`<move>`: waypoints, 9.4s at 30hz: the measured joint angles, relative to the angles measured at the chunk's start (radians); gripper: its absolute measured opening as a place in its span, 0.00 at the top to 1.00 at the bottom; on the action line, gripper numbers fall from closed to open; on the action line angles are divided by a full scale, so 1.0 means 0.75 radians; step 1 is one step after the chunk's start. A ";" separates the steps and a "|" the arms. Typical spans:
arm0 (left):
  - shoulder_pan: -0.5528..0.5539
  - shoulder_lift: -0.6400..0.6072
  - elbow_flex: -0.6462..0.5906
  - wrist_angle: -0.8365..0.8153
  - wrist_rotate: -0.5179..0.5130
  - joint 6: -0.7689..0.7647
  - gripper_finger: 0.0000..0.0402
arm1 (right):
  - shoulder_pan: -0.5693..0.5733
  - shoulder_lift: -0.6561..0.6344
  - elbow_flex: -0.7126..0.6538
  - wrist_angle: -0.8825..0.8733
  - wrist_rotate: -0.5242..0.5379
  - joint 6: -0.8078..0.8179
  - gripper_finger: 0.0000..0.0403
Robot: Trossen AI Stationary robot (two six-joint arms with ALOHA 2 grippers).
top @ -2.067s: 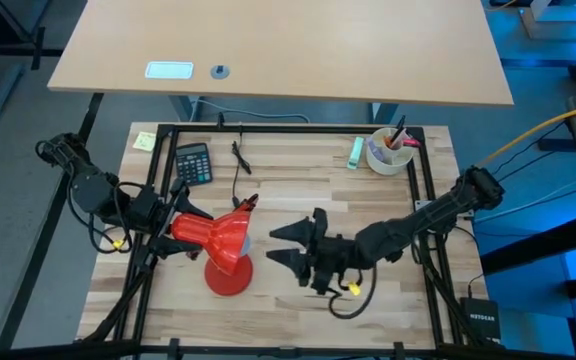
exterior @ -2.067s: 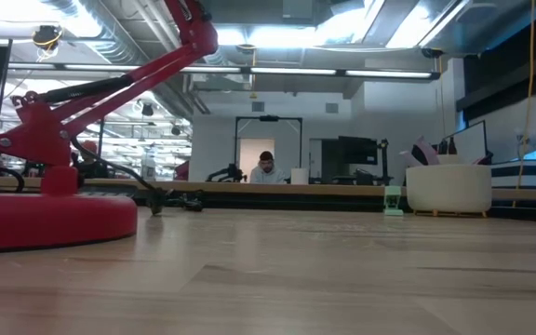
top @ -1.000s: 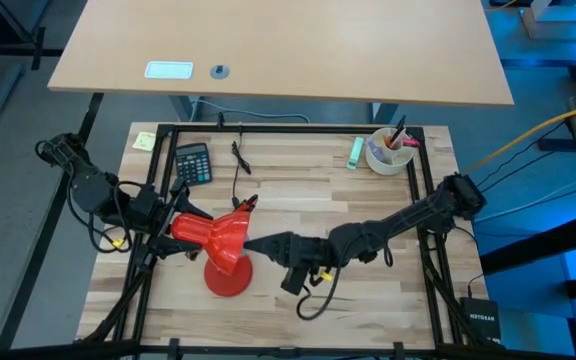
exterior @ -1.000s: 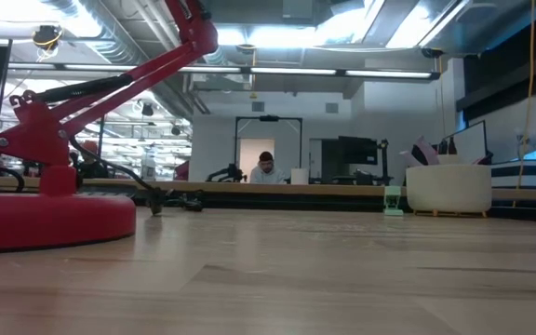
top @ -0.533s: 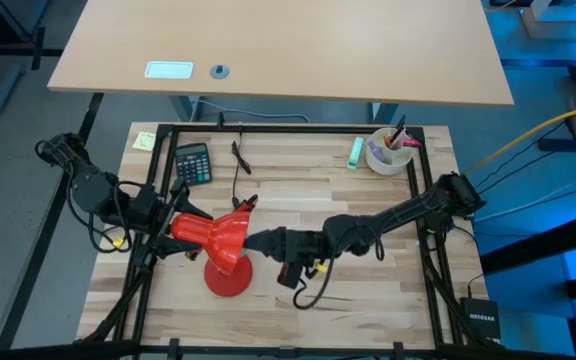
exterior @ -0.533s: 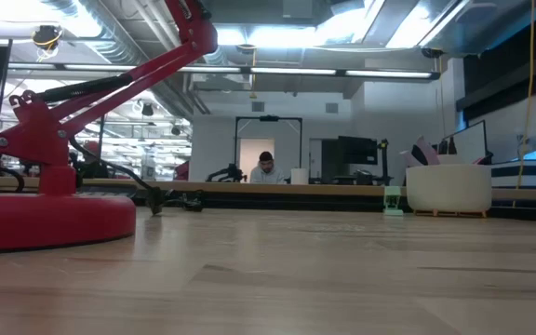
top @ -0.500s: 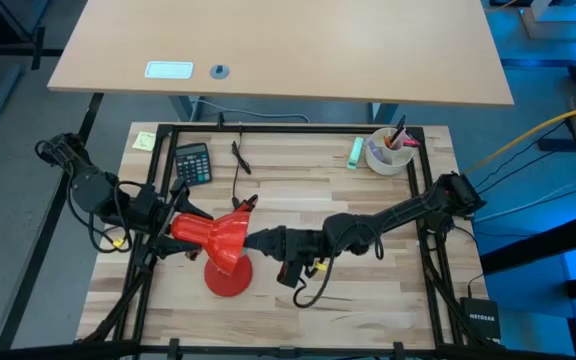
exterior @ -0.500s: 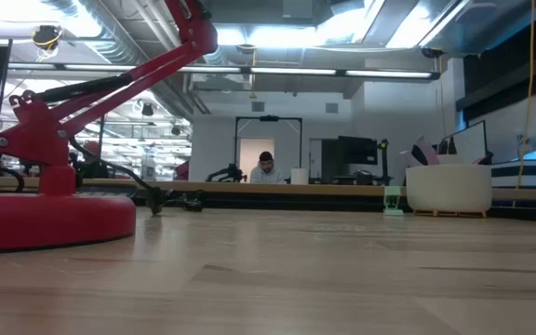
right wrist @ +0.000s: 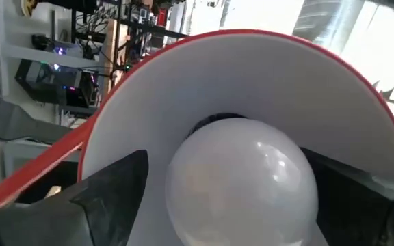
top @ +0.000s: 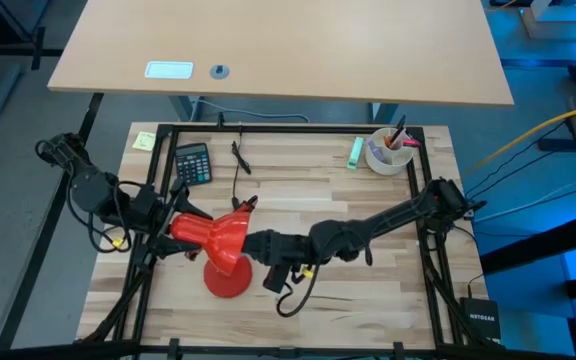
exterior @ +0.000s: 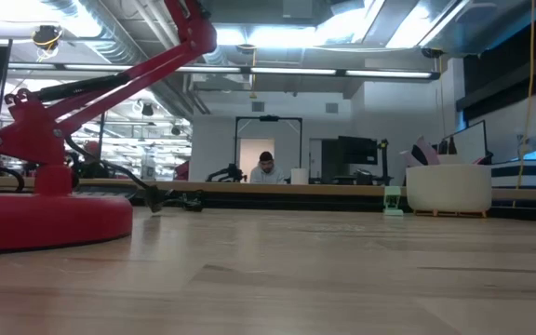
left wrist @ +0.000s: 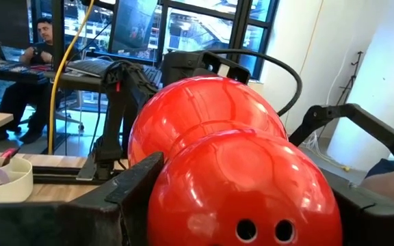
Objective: Screw lightbulb
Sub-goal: Insert the light bulb into the orange desk lamp
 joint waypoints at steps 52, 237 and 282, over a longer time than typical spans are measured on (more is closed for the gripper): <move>0.000 0.007 -0.001 -0.028 -0.001 0.013 0.36 | 0.037 -0.010 0.000 0.000 0.157 1.341 0.48; 0.018 0.009 0.001 0.000 0.154 0.032 0.37 | 0.097 0.076 0.032 0.112 0.222 0.417 0.23; 0.018 0.011 -0.002 -0.008 0.151 0.046 0.37 | 0.098 0.081 0.030 0.038 0.352 1.356 0.26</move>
